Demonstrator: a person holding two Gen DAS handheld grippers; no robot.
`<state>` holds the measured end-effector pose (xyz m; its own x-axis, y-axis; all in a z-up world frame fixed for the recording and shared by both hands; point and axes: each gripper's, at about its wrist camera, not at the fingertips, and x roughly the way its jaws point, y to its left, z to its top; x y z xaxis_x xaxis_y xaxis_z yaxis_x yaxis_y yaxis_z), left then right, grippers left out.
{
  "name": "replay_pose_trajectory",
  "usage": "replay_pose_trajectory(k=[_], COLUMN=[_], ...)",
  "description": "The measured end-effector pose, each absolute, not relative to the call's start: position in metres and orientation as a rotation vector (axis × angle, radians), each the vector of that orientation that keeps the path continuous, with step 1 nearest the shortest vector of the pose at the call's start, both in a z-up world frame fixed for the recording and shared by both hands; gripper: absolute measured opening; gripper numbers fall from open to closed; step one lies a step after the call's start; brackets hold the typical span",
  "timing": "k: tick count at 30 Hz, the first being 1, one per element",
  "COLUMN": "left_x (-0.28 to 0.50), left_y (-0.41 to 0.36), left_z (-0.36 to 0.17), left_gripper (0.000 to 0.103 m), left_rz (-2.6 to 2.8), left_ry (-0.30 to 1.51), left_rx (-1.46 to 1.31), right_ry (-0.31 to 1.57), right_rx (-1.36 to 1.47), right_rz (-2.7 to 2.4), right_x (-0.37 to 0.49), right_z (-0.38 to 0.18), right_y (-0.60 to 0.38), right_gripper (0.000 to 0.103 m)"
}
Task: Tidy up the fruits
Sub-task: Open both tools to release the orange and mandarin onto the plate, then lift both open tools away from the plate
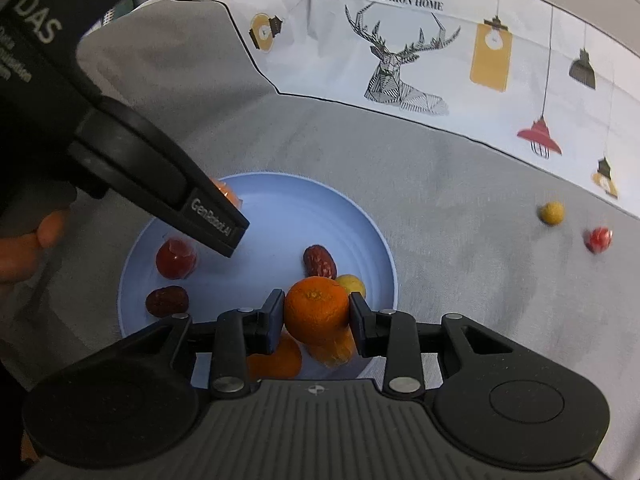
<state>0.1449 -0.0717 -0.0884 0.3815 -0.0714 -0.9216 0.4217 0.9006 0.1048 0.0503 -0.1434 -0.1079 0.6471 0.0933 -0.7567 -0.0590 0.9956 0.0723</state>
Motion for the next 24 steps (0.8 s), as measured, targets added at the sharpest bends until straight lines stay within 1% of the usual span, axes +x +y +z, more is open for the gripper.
replay_pose_trajectory(k=[1, 2, 4, 7, 13, 18, 24], left_x=[0.145, 0.143, 0.136, 0.125, 0.082, 0.045, 0.004], left_y=[-0.071, -0.069, -0.064, -0.061, -0.05, -0.037, -0.016], left_z=[-0.086, -0.082, -0.071, -0.062, -0.048, -0.036, -0.02], left_gripper=[0.093, 0.102, 0.103, 0.103, 0.103, 0.103, 0.103], left_rz=[-0.322, -0.316, -0.326, -0.35, -0.333, -0.313, -0.286], left_ry=[1.131, 1.112, 1.069, 1.095, 1.105, 1.092, 1.039], left_rx=[0.342, 0.33, 0.307, 0.318, 0.352, 0.369, 0.376], right_ry=[0.868, 0.864, 0.836, 0.838, 0.862, 0.843, 0.777], right_rx=[0.038, 0.037, 0.026, 0.005, 0.028, 0.033, 0.037], right_rz=[0.086, 0.079, 0.058, 0.051, 0.042, 0.01, -0.024], right_x=[0.051, 0.049, 0.041, 0.024, -0.021, -0.05, -0.082], right_z=[-0.106, -0.103, -0.094, -0.084, -0.068, -0.054, -0.034], right_y=[-0.144, -0.144, -0.146, -0.147, -0.14, -0.127, -0.115], right_gripper=[0.06, 0.08, 0.092, 0.098, 0.102, 0.102, 0.102])
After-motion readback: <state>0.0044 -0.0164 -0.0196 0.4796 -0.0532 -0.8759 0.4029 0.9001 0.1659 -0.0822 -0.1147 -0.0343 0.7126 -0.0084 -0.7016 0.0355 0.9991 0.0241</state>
